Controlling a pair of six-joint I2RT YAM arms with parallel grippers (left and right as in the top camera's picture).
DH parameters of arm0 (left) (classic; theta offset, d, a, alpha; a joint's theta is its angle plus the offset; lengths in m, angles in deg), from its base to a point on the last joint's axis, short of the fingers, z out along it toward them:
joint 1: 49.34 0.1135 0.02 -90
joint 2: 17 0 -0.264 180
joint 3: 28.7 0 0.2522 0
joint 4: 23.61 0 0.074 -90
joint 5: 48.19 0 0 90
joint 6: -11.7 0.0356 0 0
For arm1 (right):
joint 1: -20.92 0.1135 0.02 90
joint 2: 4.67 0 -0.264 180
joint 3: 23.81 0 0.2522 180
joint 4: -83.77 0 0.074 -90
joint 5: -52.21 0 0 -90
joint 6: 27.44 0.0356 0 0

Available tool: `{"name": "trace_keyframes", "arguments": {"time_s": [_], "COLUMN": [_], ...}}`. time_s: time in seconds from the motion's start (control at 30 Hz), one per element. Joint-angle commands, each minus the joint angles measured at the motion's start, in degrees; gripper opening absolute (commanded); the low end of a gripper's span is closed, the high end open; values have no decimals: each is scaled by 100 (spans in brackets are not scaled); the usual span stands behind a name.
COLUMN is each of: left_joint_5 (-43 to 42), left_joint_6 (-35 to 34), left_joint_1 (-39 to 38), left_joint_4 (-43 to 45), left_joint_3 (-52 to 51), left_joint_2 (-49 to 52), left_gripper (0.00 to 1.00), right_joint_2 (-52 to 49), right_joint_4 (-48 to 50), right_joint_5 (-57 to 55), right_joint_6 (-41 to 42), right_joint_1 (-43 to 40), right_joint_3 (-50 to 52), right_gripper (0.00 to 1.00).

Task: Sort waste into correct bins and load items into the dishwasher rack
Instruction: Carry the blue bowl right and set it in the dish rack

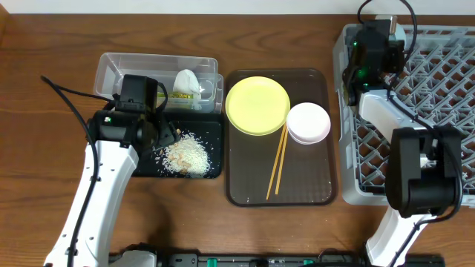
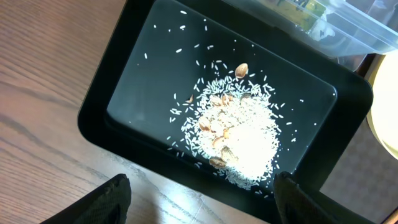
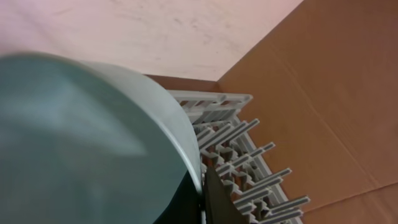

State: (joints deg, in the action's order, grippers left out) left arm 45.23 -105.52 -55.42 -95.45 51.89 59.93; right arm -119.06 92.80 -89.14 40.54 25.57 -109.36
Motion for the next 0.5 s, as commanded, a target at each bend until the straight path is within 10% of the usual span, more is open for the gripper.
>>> {"name": "trace_keyframes", "arguments": {"time_s": [0.0, 0.47], "left_joint_5": [109, 109], "left_joint_6": [-76, -76], "left_joint_1": [28, 28], "left_joint_4": [-15, -15], "left_joint_3": [37, 37], "left_joint_2": [-20, -17], "left_gripper": [76, 76], "right_joint_2": [-87, 31], "right_joint_4": [-13, -1939], "right_joint_5": [-122, -245], "right_joint_6": [-74, 654], "right_joint_1": [63, 509], "right_joint_3": [-39, -39], "right_gripper": [1, 1]}}
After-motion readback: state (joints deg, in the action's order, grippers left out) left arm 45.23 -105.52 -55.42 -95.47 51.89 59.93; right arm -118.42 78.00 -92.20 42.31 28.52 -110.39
